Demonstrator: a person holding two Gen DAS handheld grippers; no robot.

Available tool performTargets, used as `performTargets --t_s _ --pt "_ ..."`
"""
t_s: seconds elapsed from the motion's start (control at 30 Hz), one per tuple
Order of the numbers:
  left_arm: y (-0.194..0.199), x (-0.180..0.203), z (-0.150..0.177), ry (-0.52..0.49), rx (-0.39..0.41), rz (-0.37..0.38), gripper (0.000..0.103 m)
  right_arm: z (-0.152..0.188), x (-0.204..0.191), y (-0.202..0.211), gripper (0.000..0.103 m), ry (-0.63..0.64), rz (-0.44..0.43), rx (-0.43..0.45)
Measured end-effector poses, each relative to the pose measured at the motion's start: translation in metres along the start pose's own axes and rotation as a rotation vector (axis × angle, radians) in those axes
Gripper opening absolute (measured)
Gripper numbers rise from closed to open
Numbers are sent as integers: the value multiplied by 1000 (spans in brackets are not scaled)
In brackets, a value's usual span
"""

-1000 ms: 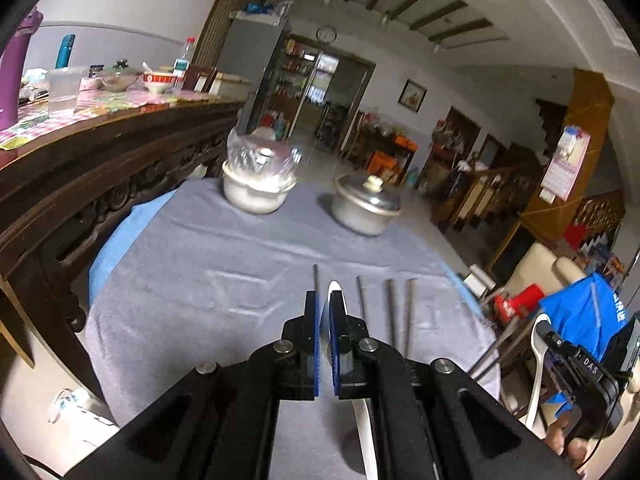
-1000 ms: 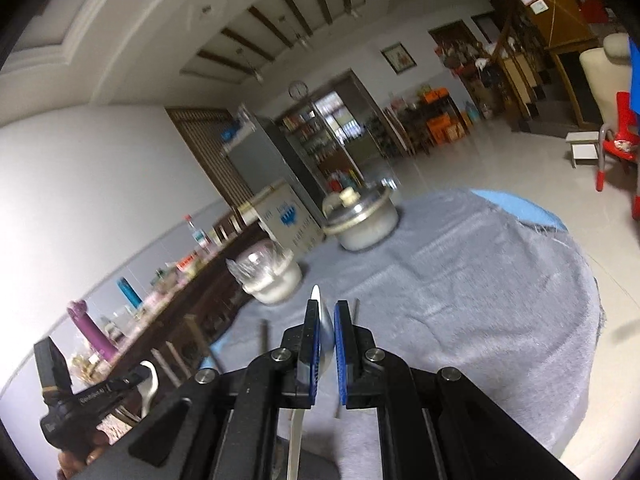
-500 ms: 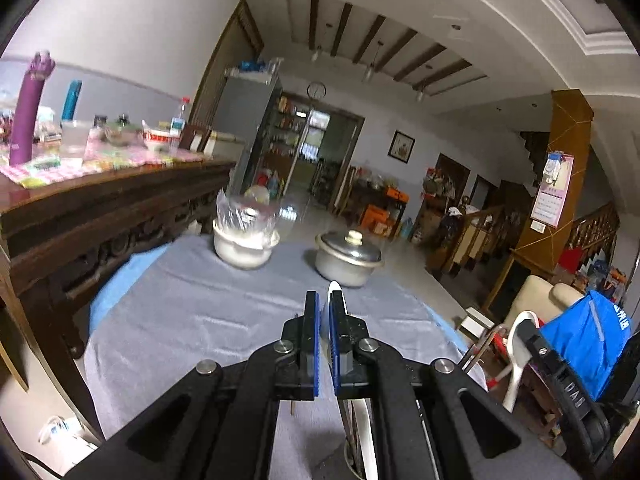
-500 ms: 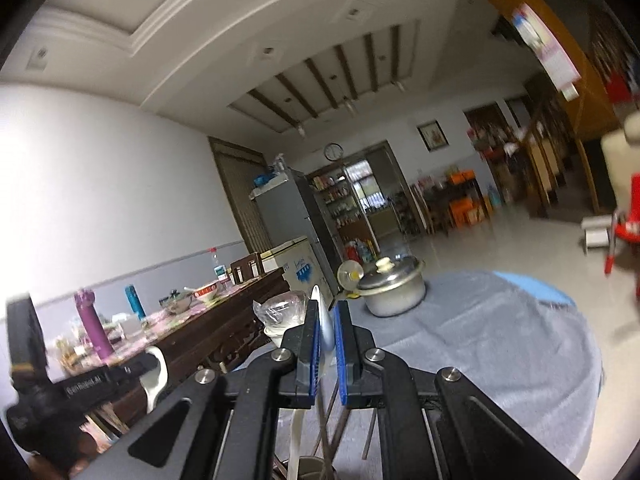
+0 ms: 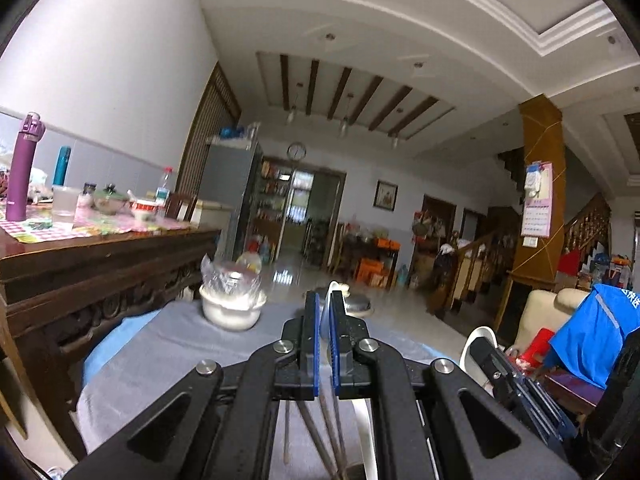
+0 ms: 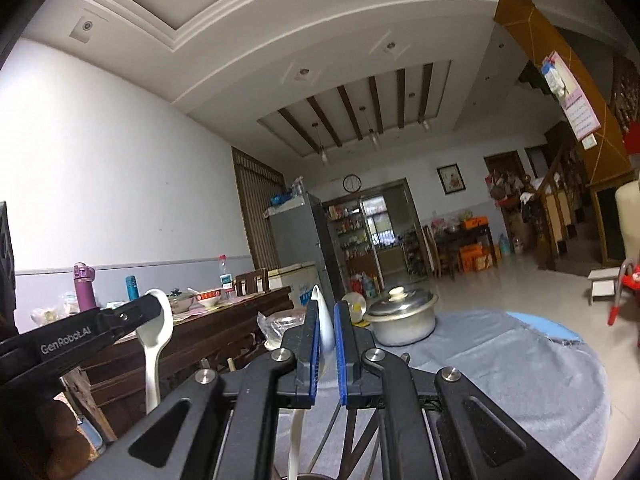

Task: Organize utensils
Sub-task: 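Lift both white spoons and carry them over the grey holder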

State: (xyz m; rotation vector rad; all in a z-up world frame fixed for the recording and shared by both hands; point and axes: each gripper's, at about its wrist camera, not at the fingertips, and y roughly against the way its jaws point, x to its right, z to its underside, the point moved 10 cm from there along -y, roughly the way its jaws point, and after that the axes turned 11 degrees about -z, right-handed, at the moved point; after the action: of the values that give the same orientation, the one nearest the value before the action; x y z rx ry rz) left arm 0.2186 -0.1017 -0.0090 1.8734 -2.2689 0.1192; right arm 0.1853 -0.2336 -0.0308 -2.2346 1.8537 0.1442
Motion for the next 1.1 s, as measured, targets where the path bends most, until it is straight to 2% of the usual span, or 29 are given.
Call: performTargets --t_s 0.1,0.23,1.1 --pt "-6 5 6 10 9 36 4 4 -3 -1 8 10 -3 13" --pt "-12 6 15 10 10 47 5 10 -8 -5 8 32 -10 17" --pt "-17 17 45 -85 4 19 5 38 2 -13 8 12 -20 -66"
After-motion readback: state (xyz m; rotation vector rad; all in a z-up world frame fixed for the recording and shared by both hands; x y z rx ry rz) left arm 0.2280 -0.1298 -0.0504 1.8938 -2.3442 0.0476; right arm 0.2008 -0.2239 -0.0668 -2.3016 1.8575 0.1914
